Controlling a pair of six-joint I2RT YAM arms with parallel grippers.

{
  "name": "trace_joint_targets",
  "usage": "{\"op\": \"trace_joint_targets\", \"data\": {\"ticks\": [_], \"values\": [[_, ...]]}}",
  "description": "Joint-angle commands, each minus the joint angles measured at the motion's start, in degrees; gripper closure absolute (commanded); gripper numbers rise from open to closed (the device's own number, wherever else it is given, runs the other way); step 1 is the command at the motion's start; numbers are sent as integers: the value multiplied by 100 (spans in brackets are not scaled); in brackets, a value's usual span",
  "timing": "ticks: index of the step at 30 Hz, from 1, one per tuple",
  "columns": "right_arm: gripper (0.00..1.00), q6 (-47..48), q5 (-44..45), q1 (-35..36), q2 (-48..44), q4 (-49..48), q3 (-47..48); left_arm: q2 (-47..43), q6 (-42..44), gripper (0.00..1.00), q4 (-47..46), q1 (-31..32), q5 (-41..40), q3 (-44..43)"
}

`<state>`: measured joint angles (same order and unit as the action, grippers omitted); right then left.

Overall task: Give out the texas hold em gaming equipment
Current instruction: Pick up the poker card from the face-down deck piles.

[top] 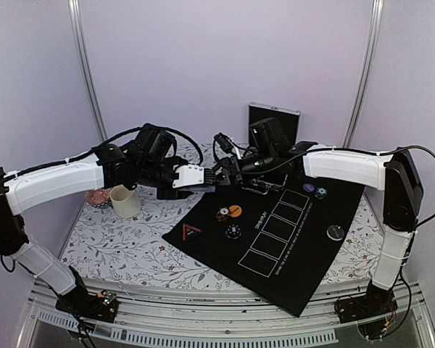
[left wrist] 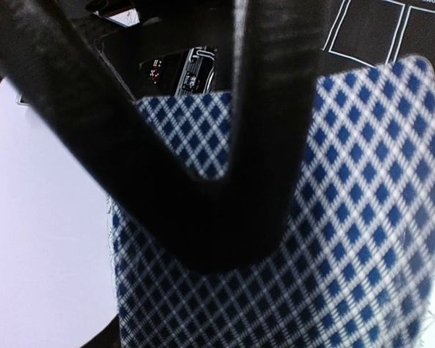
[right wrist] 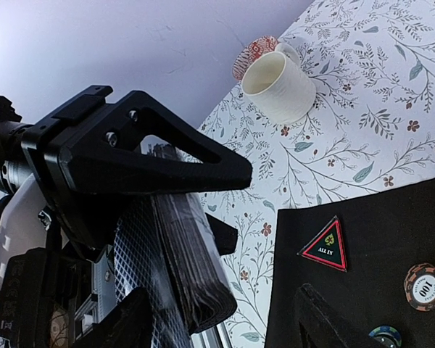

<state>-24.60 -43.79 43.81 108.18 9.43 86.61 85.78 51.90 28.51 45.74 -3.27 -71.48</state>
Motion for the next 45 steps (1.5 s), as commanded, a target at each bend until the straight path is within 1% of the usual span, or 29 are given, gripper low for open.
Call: {"op": "trace_joint_targets", "data": {"ticks": [1, 6, 10, 15, 20, 29, 32, 33, 38, 41, 45], "values": [[32, -15, 19, -32, -252, -47, 171, -156, -82, 48, -170, -41, 97, 73], [30, -34, 54, -34, -288, -44, 210, -148, -88, 48, -171, -42, 106, 73], [30, -23, 203, -54, -332, 76, 239, -150, -105, 48, -171, -40, 98, 80], [33, -153, 277, -160, -530, -62, 71, -167, -109, 48, -171, -47, 96, 100], [36, -142, 226, -162, -531, 69, 70, -162, -110, 48, -197, -41, 83, 92], [53, -227, 200, -161, -533, 131, -46, -166, -101, 48, -201, -40, 63, 99], [61, -275, 49, -149, -526, 27, -113, -162, -101, 48, -202, -40, 68, 94], [63, -302, 4, -155, -527, 2, -125, -165, -97, 48, -205, -46, 63, 99], [65, -357, 11, -153, -574, 23, -203, -160, -92, 48, -214, -39, 59, 101], [70, -361, -22, -153, -560, 24, -232, -150, -84, 48, -215, -44, 62, 90], [80, -369, -33, -154, -577, 32, -241, -145, -83, 48, -215, -43, 65, 89]]}}
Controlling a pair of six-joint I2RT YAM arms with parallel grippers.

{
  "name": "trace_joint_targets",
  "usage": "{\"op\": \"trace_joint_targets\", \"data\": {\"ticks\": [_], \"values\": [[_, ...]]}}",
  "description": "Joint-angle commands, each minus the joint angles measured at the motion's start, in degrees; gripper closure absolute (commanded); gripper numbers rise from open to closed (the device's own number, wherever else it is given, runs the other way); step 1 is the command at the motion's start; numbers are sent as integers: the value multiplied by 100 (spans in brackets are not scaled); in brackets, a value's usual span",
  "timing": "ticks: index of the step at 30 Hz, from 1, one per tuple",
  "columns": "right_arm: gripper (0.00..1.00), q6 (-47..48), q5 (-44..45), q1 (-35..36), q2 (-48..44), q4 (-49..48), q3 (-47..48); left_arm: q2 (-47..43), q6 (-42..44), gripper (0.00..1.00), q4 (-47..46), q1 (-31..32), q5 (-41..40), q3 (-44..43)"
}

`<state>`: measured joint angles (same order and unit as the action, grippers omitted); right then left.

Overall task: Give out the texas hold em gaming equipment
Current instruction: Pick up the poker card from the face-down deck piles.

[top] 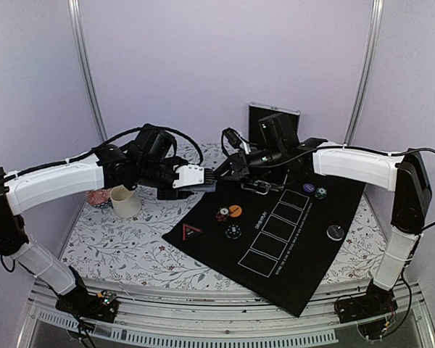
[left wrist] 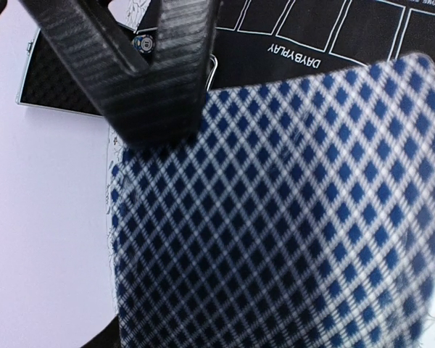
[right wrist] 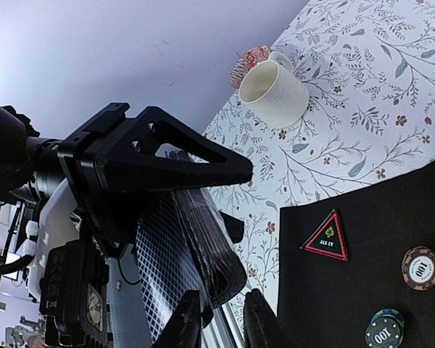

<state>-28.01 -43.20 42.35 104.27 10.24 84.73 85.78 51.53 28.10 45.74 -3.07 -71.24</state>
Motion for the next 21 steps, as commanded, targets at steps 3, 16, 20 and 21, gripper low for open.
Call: {"op": "trace_joint_targets", "data": {"ticks": [3, 16, 20, 21], "values": [[89, -20, -96, -9, -217, -33, -36, -148, -46, 48, -173, -45, 45, 67], [97, 191, 193, -11, -264, 462, 196, -118, -49, 48, -173, -42, 81, 126], [97, 247, 233, -16, -276, 553, 241, -140, -55, 49, -173, -39, 89, 156], [97, 255, 234, -15, -276, 557, 242, -140, -55, 49, -173, -38, 88, 155]]}}
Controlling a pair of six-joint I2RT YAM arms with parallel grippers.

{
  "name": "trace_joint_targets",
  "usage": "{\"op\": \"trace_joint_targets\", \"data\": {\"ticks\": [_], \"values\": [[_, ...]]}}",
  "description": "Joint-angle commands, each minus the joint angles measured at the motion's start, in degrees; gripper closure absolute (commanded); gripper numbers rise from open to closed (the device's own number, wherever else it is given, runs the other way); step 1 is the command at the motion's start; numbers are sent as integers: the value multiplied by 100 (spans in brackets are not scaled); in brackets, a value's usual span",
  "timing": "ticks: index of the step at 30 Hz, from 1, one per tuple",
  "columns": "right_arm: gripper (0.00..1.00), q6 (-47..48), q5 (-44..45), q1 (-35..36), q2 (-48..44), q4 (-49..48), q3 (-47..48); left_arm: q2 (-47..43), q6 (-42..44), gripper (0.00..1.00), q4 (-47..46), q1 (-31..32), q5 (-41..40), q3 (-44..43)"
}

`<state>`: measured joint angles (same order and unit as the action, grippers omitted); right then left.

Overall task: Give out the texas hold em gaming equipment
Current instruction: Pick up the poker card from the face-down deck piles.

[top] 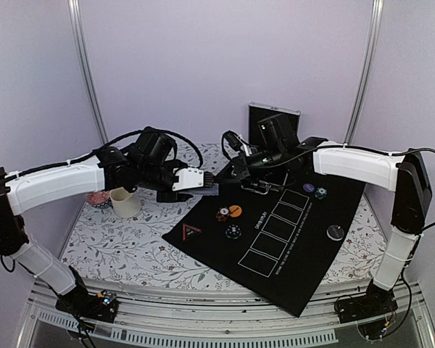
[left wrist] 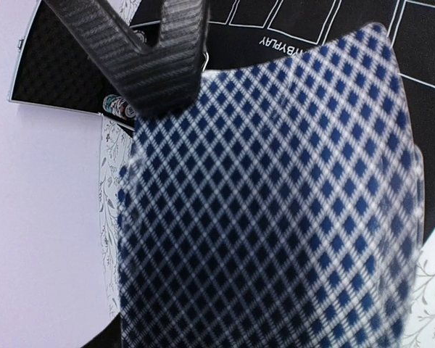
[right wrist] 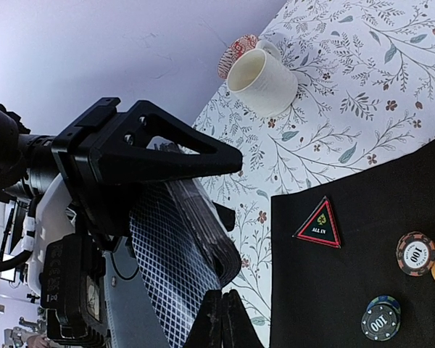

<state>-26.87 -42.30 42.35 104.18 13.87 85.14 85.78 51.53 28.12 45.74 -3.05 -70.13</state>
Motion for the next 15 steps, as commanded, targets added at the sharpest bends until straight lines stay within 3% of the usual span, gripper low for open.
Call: {"op": "trace_joint_targets", "data": {"ticks": [1, 15], "values": [[97, 147, 151, -16, -274, 195, 204, -138, -62, 48, -175, -38, 87, 43], [98, 172, 83, -55, -467, 145, 253, -148, -115, 49, -211, -41, 112, 99]]}}
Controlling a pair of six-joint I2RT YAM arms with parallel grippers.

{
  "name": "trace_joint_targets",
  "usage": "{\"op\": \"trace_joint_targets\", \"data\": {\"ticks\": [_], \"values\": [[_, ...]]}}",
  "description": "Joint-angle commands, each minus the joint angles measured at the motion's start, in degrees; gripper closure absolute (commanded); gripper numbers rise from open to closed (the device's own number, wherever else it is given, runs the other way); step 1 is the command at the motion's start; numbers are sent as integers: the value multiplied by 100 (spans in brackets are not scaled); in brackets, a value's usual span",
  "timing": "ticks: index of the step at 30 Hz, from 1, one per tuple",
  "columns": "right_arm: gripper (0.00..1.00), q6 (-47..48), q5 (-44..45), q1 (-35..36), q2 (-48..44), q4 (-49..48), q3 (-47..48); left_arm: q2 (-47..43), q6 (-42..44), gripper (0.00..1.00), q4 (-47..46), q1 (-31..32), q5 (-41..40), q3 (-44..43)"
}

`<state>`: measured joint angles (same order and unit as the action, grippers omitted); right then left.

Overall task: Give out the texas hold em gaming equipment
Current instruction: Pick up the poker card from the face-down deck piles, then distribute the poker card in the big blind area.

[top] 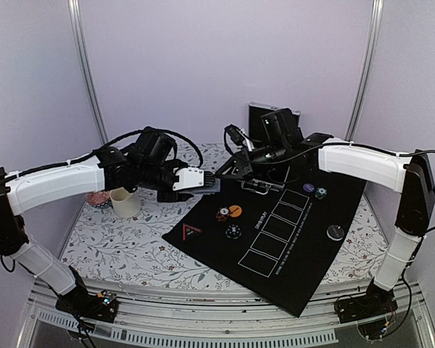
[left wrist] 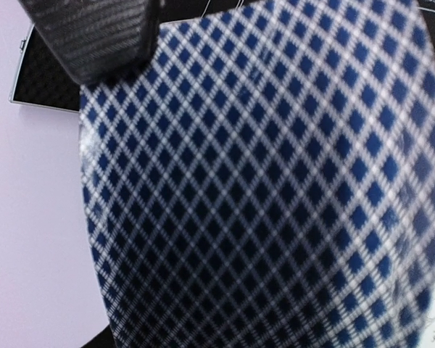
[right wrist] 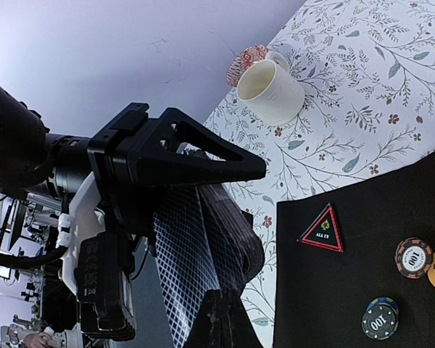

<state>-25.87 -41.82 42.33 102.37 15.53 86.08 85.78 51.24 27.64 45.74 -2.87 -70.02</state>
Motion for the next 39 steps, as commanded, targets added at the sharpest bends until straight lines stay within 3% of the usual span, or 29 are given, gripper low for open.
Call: {"op": "trace_joint_targets", "data": {"ticks": [1, 39], "values": [[98, 65, 30, -62, -295, -19, 155, -157, -95, 48, -182, -44, 101, 93], [98, -226, 54, -589, -1048, -446, -416, -348, -343, 49, -457, -76, 231, 392]]}}
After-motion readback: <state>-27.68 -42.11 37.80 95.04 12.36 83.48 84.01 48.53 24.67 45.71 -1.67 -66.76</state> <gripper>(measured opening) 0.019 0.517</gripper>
